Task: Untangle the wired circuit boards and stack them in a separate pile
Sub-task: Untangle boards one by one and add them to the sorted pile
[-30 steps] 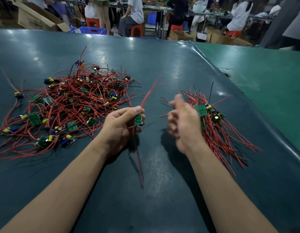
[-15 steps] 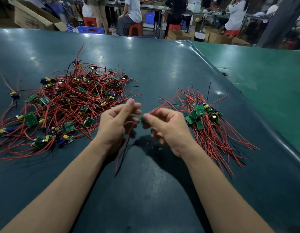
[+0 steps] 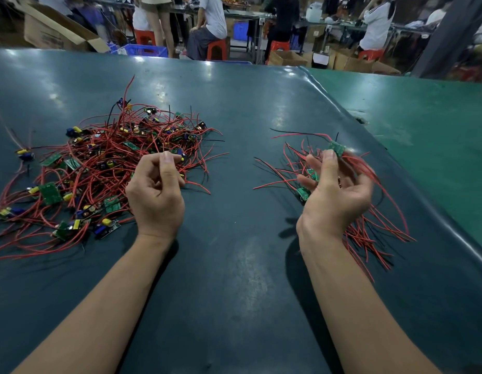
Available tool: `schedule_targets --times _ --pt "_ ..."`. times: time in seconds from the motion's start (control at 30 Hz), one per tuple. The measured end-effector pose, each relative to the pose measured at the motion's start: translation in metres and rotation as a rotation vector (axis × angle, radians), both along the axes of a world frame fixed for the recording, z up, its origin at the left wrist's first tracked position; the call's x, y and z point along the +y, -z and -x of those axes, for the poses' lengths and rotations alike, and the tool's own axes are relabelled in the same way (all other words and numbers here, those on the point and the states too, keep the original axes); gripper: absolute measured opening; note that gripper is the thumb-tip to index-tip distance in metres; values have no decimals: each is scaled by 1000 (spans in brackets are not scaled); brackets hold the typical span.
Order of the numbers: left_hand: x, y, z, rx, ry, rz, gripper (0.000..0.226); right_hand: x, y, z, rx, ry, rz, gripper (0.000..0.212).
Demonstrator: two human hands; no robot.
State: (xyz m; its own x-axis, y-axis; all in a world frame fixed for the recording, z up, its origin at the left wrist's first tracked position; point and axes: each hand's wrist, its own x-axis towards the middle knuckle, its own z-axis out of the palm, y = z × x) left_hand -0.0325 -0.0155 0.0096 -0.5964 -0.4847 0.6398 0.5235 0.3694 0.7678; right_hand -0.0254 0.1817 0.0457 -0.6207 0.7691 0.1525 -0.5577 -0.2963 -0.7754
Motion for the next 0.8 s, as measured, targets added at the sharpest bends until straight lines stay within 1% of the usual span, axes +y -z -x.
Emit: schedule_targets --times 0.07,0.17,0.2,0.27,0.33,0.37,0.43,0.47,0.5,0.57,0.63,0.67,0.73,0.8 --pt "0 0 -1 -15 8 -21 26 1 1 1 -17 -7 90 15" --pt "-1 -1 -1 -36 -9 -43 26 6 3 1 -107 -63 359 9" --pt "-1 -1 -1 -43 -17 -38 25 7 4 1 -149 -92 411 9" --pt "-3 0 -1 -76 -51 6 25 7 6 2 -222 -149 423 20" --pt "-5 2 -1 -127 -131 113 27 5 7 3 -251 -177 391 31" --pt "-5 3 -2 -149 -179 188 27 4 6 2 -257 -183 372 32" --pt "-5 5 -2 -211 -266 352 19 2 6 2 -267 -195 299 27" --pt "-5 5 -3 -271 -316 434 17 2 6 2 -274 -207 234 25" --pt "-6 5 -3 -352 -382 507 19 1 7 3 -282 -222 155 25" --pt "-10 5 -3 -521 -502 609 36 -3 8 3 -295 -260 5 29" --pt "-15 4 -3 -673 -527 620 49 -8 10 2 -307 -319 -93 34" --pt "-16 4 -3 -728 -520 612 50 -11 11 2 -319 -354 -133 35" --pt "-19 5 -3 -766 -513 621 43 -15 14 0 -357 -422 -217 35" --pt "-20 5 -4 -750 -517 634 33 -17 17 -1 -388 -463 -292 34"
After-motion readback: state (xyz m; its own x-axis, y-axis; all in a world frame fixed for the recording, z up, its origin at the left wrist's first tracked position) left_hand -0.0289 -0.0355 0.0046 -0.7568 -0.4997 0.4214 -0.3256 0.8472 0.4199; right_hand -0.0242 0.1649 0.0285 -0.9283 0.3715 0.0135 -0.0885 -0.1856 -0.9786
